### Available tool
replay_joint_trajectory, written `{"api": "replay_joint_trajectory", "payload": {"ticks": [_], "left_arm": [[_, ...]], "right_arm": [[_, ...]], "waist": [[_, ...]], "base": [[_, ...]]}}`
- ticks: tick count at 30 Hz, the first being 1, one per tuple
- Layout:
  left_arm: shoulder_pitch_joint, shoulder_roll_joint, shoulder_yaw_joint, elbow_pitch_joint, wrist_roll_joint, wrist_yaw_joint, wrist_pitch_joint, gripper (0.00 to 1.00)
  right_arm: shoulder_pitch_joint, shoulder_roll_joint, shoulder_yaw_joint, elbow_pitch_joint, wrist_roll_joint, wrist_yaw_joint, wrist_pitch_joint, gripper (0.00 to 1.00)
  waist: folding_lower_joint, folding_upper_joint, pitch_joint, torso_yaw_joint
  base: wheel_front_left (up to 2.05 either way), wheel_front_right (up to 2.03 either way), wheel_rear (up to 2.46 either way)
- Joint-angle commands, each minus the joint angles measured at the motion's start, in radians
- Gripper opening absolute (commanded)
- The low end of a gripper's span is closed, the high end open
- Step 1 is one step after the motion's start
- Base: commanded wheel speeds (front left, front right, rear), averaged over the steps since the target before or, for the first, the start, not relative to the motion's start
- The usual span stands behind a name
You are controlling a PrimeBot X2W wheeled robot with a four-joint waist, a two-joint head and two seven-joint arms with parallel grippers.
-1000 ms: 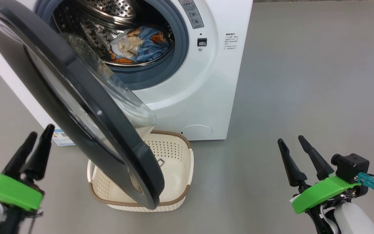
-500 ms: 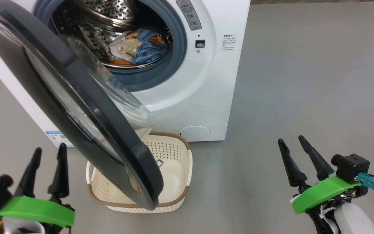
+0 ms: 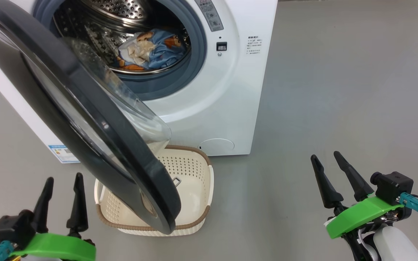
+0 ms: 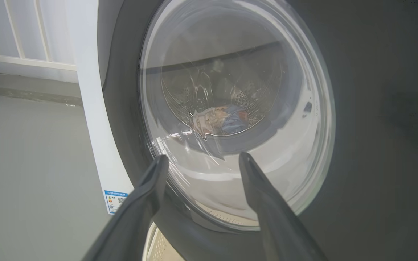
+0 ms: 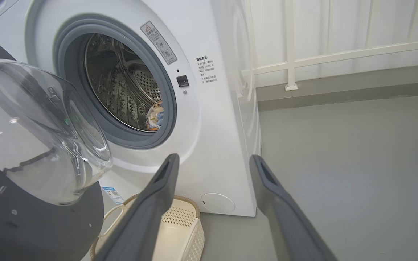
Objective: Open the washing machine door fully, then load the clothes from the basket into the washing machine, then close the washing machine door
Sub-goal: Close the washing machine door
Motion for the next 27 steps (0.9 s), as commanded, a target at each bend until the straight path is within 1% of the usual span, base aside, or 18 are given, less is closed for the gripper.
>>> {"api": "replay_joint_trajectory", "payload": {"ticks": [1,12,27], "left_arm": [[-0.018,0.013,0.031,-0.012,0.010,0.007,-0.015,1.00],[-0.024,-0.019,0.037,0.044,0.049,0.001,-0.046,1.00],[-0.025,-0.040,0.061,0.041,0.076,-0.019,-0.047,1.00]], "right_arm": [[0.000,-0.006,0.016,-0.026,-0.006,0.002,-0.005,1.00],[-0.006,-0.015,0.013,-0.033,-0.006,0.002,-0.005,1.00],[-0.003,-0.021,0.020,-0.033,-0.006,0.002,-0.005,1.00]], "waist": [[0.0000,-0.0001,0.002,0.001],[0.0000,-0.0001,0.015,0.007],[0.0000,-0.0001,0.011,0.018]], "base": [[0.00,0.00,0.00],[0.00,0.00,0.00],[0.00,0.00,0.00]]}}
